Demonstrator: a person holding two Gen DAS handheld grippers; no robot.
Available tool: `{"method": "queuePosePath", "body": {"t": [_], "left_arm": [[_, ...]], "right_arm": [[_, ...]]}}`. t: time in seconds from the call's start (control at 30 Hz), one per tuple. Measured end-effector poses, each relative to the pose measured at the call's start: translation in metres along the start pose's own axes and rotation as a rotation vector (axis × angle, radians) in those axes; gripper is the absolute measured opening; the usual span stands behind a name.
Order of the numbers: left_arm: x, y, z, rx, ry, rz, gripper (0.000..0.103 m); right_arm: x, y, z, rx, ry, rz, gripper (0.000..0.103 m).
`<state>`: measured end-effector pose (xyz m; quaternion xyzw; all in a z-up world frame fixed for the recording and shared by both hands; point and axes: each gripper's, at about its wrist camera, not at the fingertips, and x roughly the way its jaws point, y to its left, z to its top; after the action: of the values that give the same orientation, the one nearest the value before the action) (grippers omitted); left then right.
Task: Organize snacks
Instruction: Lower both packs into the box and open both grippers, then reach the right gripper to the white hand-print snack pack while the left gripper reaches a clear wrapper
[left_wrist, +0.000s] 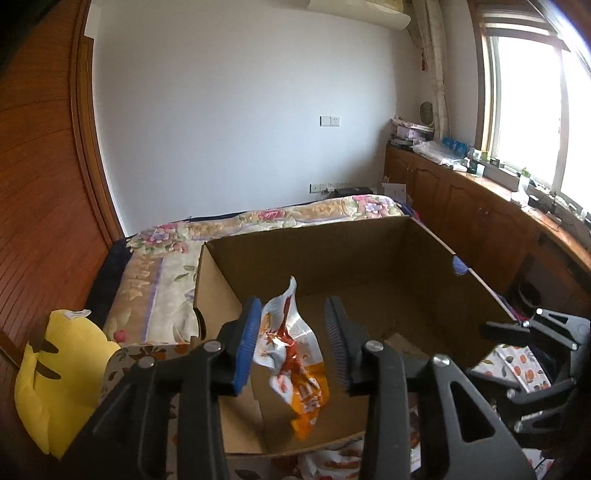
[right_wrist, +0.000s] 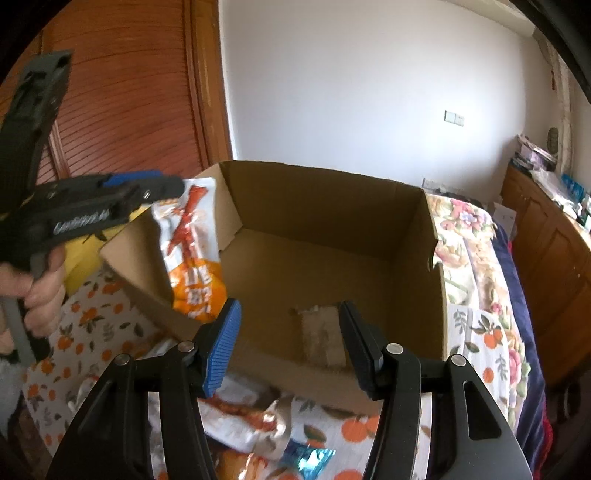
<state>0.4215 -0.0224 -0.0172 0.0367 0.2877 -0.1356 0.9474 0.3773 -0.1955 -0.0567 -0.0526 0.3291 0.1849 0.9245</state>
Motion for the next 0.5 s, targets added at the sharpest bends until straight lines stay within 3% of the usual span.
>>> {"method": "queuePosePath", "body": {"t": [0.27,0.5], "left_arm": [[-0.04,0.001,-0.013,0.007,-0.017,-0.023,0.037],[-0.068,0.01,-0.051,-0.006,0.016,-0.039,0.037]], "right_arm": [[-0.035,0.019,-0.01,-0.012,-0.028,0.047,0.057],[-0.038,0.043,-0.03,-0.049,0.016,0.089,0.06]]}}
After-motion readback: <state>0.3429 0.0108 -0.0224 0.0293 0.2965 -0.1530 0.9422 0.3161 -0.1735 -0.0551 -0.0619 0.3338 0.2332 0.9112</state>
